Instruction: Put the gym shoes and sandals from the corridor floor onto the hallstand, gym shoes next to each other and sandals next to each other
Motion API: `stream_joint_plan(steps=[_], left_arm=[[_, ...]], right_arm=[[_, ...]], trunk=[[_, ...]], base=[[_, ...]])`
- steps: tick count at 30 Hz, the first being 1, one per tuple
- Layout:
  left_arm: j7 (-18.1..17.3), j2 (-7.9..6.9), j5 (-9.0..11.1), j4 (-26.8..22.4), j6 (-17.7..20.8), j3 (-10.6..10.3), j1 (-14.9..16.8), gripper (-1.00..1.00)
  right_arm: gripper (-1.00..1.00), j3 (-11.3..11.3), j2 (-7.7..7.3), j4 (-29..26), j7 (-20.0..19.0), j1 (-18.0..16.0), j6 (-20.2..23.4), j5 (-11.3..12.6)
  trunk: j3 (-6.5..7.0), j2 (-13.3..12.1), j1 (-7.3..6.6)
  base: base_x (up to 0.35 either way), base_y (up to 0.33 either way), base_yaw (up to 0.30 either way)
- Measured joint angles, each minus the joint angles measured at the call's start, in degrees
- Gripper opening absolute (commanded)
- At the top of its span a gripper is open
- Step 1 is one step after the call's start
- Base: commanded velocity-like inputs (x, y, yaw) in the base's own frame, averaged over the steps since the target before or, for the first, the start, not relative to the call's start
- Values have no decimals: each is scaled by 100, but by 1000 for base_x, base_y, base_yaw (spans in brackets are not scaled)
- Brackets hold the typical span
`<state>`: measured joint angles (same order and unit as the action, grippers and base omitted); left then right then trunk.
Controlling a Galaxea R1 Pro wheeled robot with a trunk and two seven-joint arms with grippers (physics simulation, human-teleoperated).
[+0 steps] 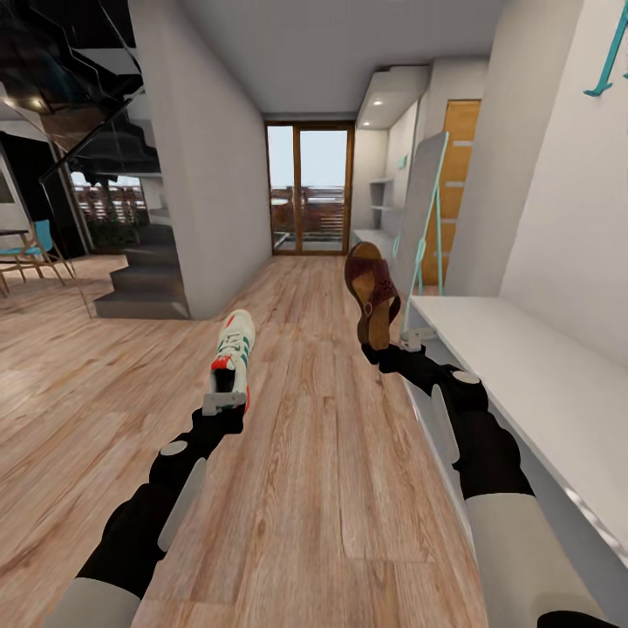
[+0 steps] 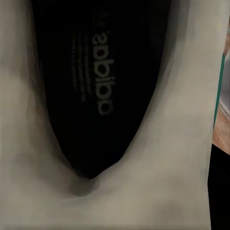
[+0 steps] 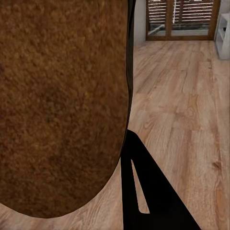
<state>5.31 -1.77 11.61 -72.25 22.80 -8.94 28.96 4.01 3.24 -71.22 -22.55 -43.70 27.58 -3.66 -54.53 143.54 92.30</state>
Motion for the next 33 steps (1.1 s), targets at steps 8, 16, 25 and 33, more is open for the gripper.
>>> stream_joint_plan(steps=[8, 16, 25, 33], left_arm=[[0, 0, -1, 0, -1, 0, 0, -100], [0, 1, 4, 0, 5, 0, -2, -100], [0, 1, 4, 0, 7, 0, -1, -100], [0, 2, 4, 0, 6, 0, -3, -100]], right_arm=[[-100, 0, -4, 1, 1, 0, 0, 0], [-100, 0, -2, 8, 2, 1, 0, -2], [-100, 0, -2, 11, 1, 1, -1, -7], [-100, 0, 0, 18, 3, 0, -1, -5]], trunk=[[75, 0, 0], [150, 0, -3], [166, 0, -3], [196, 0, -3]], base=[[3, 0, 0], [262, 0, 0], [340, 39, 0], [340, 83, 0]])
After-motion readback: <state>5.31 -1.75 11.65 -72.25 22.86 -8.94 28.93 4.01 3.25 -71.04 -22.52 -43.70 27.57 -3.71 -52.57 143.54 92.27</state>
